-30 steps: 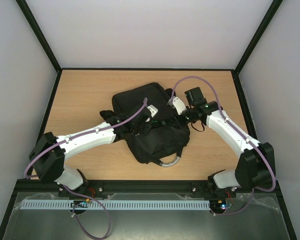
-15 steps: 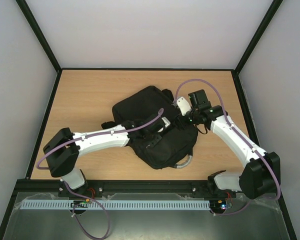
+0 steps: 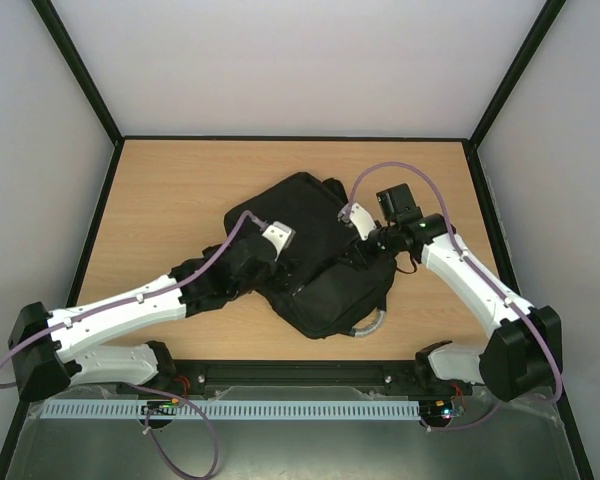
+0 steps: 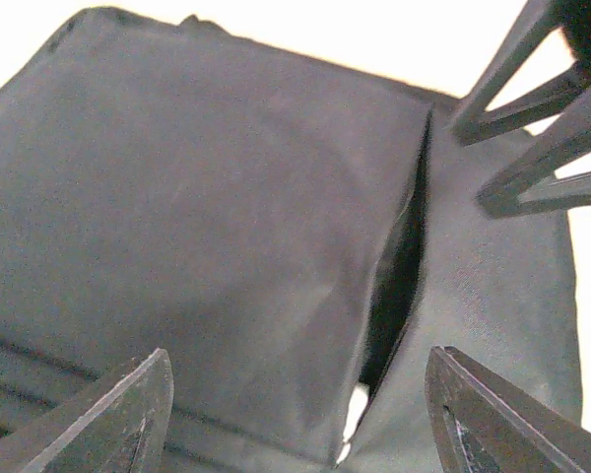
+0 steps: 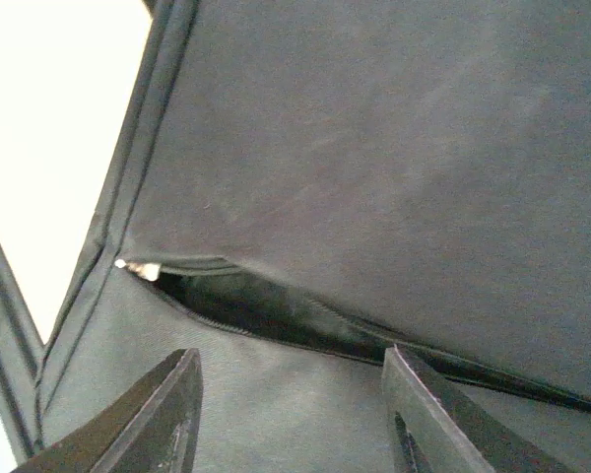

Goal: Pack the student bag
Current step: Zip the student bag at the center of the board.

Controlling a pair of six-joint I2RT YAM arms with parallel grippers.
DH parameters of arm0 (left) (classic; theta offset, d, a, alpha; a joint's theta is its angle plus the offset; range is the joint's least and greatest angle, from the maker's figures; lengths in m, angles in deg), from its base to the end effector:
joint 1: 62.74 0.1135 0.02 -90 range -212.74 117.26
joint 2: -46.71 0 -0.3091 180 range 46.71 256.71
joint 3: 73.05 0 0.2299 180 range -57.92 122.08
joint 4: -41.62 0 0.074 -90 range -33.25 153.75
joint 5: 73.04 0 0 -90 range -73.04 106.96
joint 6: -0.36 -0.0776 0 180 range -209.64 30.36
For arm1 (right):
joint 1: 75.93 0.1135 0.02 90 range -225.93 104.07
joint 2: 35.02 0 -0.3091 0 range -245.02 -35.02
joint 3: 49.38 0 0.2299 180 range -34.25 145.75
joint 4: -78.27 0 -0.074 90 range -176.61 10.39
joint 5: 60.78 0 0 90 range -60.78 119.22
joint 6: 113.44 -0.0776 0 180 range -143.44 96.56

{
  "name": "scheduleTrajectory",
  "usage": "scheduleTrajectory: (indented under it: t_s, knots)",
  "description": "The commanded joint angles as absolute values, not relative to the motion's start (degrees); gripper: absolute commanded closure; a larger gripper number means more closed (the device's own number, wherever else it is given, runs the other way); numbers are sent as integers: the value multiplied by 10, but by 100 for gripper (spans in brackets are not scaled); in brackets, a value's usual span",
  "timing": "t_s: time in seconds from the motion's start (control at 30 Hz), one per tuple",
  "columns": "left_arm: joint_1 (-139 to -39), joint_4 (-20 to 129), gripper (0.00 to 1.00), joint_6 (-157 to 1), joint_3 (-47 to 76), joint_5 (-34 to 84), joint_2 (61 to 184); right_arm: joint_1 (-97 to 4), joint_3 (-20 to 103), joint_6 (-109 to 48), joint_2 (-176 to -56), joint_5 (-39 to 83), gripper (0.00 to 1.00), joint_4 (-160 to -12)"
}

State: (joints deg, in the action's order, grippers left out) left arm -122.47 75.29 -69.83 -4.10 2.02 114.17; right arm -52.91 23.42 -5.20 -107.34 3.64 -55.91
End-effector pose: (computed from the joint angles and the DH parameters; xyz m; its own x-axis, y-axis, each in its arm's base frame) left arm 0.1470 -0.2122 0.3256 -0.4981 0.2038 -0.8428 0.5906 0.7914 -0.1577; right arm 0.2236 0.1314 0.3075 -0.4239 -0.4869 -0.7637 -0.8052 0.5887 0.0717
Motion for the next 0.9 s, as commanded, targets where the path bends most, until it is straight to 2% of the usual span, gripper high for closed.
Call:
scheduleTrajectory:
  t_s: [0.0, 0.27, 0.43, 0.57, 0.7, 0.87]
  knots:
    - [-1216, 767, 28, -593, -104, -7, 1119, -514, 250, -32, -1111, -47, 51, -501]
    - [-1174, 684, 32, -477, -238, 95, 1049, -459, 266, -21, -1183, -10, 52, -504]
    - [-1151, 612, 26, -425, -290, 171, 1046, -413, 262, -19, -1224, 11, 52, -509]
    - [-1130, 551, 25, -381, -327, 207, 1049, -384, 242, -16, -1239, 25, 52, -518]
    - [-1113, 473, 28, -342, -370, 236, 1052, -374, 226, -17, -1247, 23, 51, -524]
    - [-1102, 420, 32, -334, -384, 252, 1077, -373, 204, -21, -1248, 9, 45, -543]
